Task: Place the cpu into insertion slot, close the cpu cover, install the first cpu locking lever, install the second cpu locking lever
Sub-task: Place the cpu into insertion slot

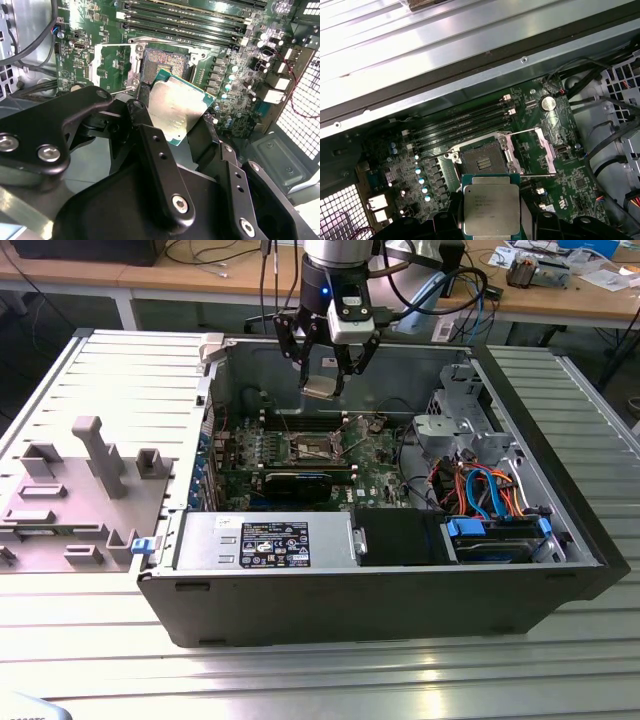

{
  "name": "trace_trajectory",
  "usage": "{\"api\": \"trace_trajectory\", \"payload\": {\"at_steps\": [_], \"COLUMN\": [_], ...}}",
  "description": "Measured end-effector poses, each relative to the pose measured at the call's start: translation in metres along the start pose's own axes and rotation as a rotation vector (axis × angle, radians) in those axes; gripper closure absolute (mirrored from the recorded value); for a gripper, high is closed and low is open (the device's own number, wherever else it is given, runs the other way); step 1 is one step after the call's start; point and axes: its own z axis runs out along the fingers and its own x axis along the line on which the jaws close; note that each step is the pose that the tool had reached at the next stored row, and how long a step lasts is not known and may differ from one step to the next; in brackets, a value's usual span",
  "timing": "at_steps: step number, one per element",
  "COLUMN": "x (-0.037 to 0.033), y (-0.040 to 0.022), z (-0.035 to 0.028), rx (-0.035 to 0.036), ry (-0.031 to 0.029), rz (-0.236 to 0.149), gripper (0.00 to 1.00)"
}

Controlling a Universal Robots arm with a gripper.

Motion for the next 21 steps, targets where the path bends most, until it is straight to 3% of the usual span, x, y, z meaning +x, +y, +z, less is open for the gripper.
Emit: {"api": "trace_trajectory", "payload": {"at_steps": [21], "x": [0.0000], "y": [0.0000], "z": [0.0001], "rx": [-0.0003], "ry": [0.0002], "rz": [0.020], "gripper": [0.45]}}
